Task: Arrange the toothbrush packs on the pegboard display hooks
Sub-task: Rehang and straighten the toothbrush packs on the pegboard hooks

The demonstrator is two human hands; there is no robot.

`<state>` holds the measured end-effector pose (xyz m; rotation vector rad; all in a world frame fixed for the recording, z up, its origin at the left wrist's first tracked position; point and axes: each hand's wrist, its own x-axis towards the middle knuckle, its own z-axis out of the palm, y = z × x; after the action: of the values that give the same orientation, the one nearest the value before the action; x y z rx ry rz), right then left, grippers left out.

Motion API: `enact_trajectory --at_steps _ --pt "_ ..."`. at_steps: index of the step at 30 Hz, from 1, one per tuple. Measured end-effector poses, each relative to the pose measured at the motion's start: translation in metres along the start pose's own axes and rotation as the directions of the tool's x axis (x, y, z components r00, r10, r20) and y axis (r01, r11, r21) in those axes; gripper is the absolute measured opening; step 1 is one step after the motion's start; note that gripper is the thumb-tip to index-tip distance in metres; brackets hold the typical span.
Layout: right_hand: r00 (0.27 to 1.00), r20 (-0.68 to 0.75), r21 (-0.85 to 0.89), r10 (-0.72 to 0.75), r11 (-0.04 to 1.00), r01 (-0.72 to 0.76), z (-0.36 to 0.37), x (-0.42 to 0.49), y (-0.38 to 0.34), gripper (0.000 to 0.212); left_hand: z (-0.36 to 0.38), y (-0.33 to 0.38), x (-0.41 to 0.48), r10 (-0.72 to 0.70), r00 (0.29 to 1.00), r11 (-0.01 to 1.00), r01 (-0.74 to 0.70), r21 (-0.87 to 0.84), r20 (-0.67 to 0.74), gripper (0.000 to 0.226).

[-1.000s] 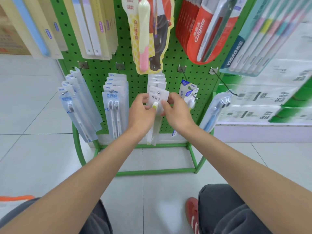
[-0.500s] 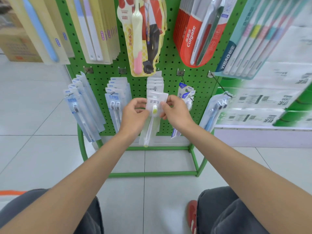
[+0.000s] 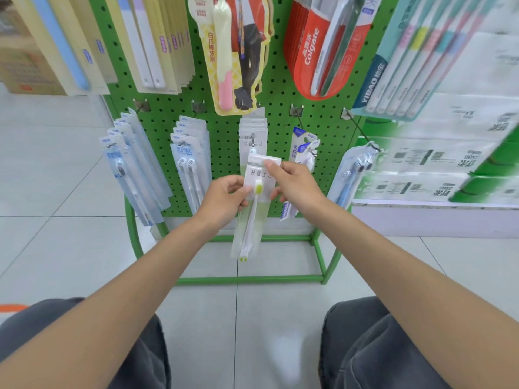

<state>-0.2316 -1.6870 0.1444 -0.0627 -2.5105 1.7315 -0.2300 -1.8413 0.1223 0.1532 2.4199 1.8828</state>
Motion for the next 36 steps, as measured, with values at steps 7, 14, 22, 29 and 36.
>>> enact_trajectory --at_steps 7,14,22,29,36 --pt "0.988 0.144 -0.027 0.063 0.998 -0.06 -0.004 -0.01 0.016 0.042 0.002 0.0 -0.005 -0.018 1.0 0.998 0.017 -0.055 -0.02 0.014" --pt "0.943 0.299 -0.087 0.147 0.988 -0.127 0.001 -0.028 0.038 0.05 0.002 -0.003 -0.01 -0.053 0.998 0.992 0.049 -0.119 -0.033 0.015" --pt "0.825 0.529 -0.32 0.197 0.947 -0.021 0.015 -0.051 0.068 0.024 -0.002 0.002 -0.007 -0.106 0.99 0.978 0.087 -0.19 -0.092 0.02" --pt "0.828 0.513 -0.373 0.226 0.928 -0.022 0.029 -0.06 0.071 0.031 -0.002 0.003 -0.009 -0.107 0.99 0.984 0.092 -0.152 -0.094 0.027" --pt "0.866 0.495 -0.515 0.075 0.828 0.223 0.025 -0.063 0.061 0.01 -0.001 0.012 -0.022 0.036 0.997 0.988 -0.046 0.146 0.072 0.032"
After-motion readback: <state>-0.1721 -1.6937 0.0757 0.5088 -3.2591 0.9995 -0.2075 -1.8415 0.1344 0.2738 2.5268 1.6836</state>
